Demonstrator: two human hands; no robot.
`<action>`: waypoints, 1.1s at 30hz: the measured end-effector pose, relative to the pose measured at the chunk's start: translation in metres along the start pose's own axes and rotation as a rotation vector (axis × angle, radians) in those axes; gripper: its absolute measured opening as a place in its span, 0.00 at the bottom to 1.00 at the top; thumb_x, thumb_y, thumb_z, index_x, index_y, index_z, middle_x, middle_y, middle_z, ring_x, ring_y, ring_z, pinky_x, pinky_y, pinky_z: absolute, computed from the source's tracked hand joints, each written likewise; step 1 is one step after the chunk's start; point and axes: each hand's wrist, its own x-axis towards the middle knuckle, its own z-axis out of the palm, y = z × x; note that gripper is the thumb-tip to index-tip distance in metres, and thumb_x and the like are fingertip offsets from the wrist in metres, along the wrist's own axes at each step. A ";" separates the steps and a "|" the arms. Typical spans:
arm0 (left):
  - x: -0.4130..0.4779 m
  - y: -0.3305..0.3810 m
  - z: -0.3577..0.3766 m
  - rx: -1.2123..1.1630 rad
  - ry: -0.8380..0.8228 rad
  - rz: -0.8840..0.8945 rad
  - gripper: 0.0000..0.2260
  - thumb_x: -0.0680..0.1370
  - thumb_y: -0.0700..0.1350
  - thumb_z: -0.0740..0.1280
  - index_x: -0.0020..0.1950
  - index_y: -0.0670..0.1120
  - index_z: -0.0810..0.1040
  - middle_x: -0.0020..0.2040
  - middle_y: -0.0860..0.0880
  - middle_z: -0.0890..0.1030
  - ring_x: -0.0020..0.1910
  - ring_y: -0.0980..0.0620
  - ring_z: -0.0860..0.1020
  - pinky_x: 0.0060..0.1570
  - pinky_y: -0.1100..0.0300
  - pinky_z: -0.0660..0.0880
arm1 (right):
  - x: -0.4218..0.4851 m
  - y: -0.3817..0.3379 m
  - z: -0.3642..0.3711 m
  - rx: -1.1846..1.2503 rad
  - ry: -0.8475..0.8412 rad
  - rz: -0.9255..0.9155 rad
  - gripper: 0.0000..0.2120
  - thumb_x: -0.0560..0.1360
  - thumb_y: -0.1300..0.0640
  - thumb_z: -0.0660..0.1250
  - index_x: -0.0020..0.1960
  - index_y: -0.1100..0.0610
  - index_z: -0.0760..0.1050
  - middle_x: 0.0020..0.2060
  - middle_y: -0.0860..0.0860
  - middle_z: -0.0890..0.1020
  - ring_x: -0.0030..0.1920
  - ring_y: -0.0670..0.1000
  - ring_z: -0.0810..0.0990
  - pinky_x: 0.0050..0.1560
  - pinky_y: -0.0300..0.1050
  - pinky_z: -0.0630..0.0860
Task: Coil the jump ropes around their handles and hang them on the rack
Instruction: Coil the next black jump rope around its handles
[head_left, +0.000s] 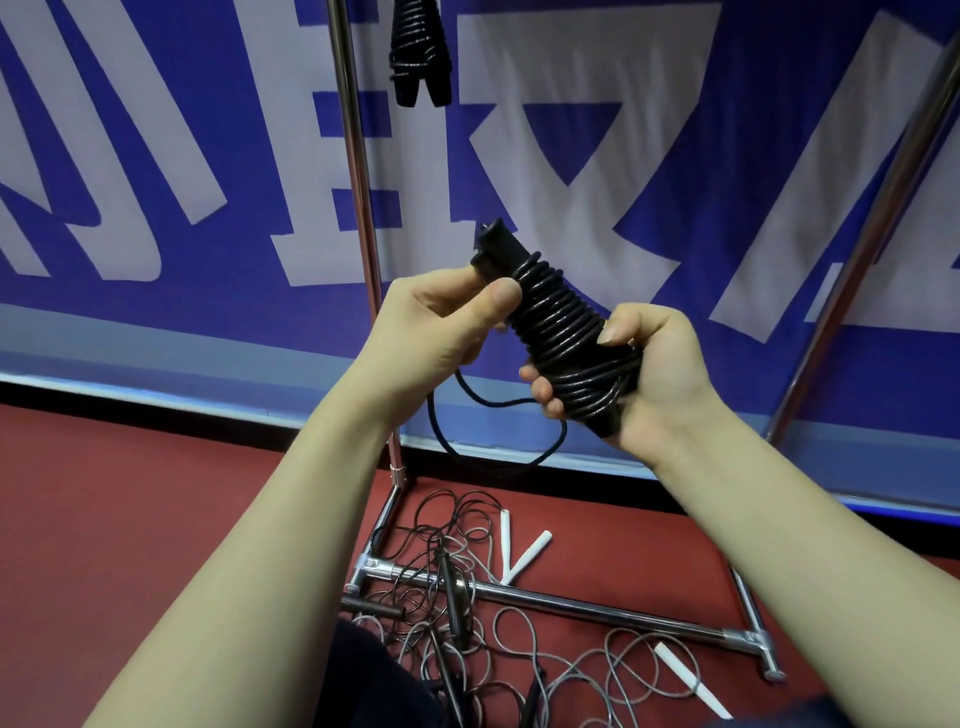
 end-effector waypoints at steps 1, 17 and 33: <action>0.000 0.001 0.001 0.010 0.012 0.000 0.09 0.69 0.58 0.69 0.35 0.56 0.84 0.27 0.57 0.70 0.27 0.56 0.65 0.30 0.67 0.65 | 0.000 0.001 0.001 0.016 -0.010 0.013 0.22 0.59 0.59 0.53 0.44 0.68 0.77 0.31 0.64 0.79 0.26 0.57 0.76 0.27 0.39 0.74; 0.004 0.003 0.022 0.010 0.363 -0.137 0.20 0.78 0.50 0.69 0.26 0.50 0.77 0.20 0.58 0.66 0.23 0.60 0.64 0.29 0.66 0.62 | 0.009 0.022 0.009 -1.177 0.292 -0.479 0.28 0.65 0.51 0.69 0.64 0.48 0.66 0.53 0.46 0.76 0.48 0.51 0.78 0.45 0.48 0.74; 0.002 -0.010 0.010 -0.012 -0.092 -0.158 0.10 0.82 0.41 0.63 0.62 0.46 0.80 0.27 0.56 0.65 0.28 0.54 0.56 0.27 0.64 0.56 | 0.017 0.006 -0.005 -0.629 0.300 -0.200 0.13 0.64 0.75 0.68 0.46 0.65 0.79 0.31 0.58 0.77 0.27 0.56 0.77 0.26 0.43 0.73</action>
